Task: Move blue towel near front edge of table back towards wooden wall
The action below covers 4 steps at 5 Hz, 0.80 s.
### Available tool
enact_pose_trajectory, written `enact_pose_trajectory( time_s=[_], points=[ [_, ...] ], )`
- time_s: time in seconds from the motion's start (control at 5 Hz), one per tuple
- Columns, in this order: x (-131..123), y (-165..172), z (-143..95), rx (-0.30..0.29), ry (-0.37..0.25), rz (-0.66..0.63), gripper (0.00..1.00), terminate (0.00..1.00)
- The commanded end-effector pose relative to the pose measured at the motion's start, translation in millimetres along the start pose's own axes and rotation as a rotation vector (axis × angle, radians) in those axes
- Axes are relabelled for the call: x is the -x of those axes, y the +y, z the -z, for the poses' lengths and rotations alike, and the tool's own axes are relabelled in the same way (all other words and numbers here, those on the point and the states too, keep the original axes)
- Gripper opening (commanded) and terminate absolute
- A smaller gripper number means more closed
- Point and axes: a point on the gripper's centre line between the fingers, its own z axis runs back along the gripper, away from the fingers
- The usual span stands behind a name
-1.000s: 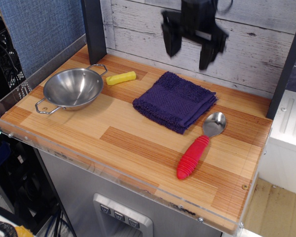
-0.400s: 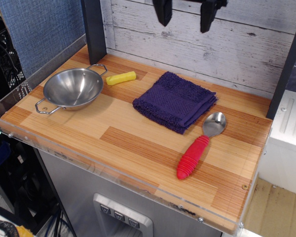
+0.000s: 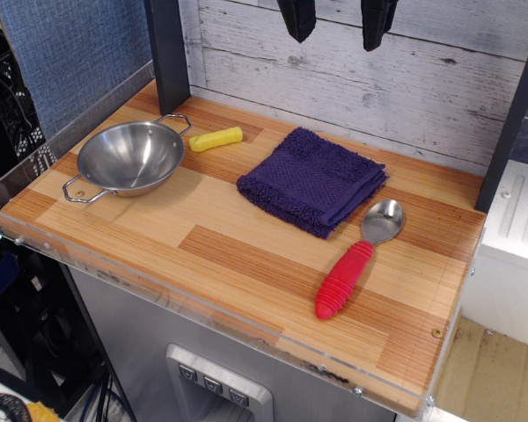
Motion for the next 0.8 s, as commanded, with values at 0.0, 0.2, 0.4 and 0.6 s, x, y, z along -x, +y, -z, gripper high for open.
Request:
enact_pose_trajectory(
  time_s=[0.0, 0.2, 0.4, 0.6],
  points=[
    [1.8, 5.7, -48.3, -0.071, -0.088, -0.012, 1.0, 0.0],
    [3.6, 5.5, -54.7, -0.105, -0.066, 0.018, 1.0, 0.0],
    [3.6, 5.5, -54.7, -0.105, -0.066, 0.018, 1.0, 0.0],
    [3.6, 5.5, -54.7, -0.105, -0.066, 0.018, 1.0, 1.0]
  ],
)
